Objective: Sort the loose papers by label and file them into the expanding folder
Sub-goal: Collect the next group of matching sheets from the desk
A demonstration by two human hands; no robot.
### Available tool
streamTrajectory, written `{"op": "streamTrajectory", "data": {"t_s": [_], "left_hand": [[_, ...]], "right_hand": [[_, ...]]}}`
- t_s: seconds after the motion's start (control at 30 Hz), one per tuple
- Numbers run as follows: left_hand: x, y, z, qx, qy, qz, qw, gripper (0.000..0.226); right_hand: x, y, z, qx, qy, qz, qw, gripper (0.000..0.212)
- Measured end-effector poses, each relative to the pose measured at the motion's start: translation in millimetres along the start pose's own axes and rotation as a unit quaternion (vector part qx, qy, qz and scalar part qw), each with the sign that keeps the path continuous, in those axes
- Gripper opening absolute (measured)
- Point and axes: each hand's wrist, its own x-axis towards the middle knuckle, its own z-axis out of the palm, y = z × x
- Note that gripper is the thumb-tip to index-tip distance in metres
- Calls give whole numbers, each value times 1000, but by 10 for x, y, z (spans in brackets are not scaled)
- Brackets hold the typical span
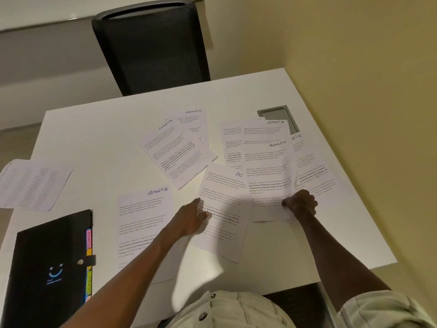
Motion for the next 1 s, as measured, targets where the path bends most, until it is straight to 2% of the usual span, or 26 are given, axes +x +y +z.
{"op": "streamTrajectory", "data": {"t_s": [0.07,0.27,0.37,0.43,0.47,0.53,0.63,0.7,0.77,0.8,0.87,0.9,0.97,1.0], "left_hand": [[66,15,-48,-18,1,-7,1000,65],[157,167,-121,-46,9,4,999,63],[195,251,-148,-92,42,7,995,54],[196,315,-165,-164,56,-1,985,40],[207,351,-172,-230,55,-20,971,34],[199,432,-200,-406,42,-79,910,27],[179,500,-262,-588,0,-144,796,43],[174,441,-288,-638,-25,-134,758,53],[148,339,-317,-643,-31,-109,757,48],[141,273,-329,-632,-30,-100,768,42],[93,156,-335,-588,3,-87,804,18],[60,95,-332,-563,38,-89,821,12],[37,-94,-319,-528,93,-99,838,18],[3,-173,-328,-521,103,-93,842,17]], "right_hand": [[-12,20,-1,46,13,-15,999,64],[-106,33,-44,173,1,-19,985,57],[-210,1,-85,200,-2,-70,977,58],[-426,-69,-182,231,10,-123,965,48],[-568,-116,-248,274,3,-144,951,39],[-848,-184,-346,361,-50,-167,916,28],[-1134,-190,-336,444,-173,-189,858,28],[-1242,-164,-240,452,-225,-186,843,30],[-1297,-138,-140,440,-249,-170,846,30],[-1318,-127,-99,433,-260,-169,846,30],[-1333,-115,-11,404,-287,-177,850,30],[-1319,-104,52,380,-303,-181,855,30],[-1269,-89,234,323,-316,-168,876,28],[-1245,-89,326,283,-297,-155,899,30]]}}
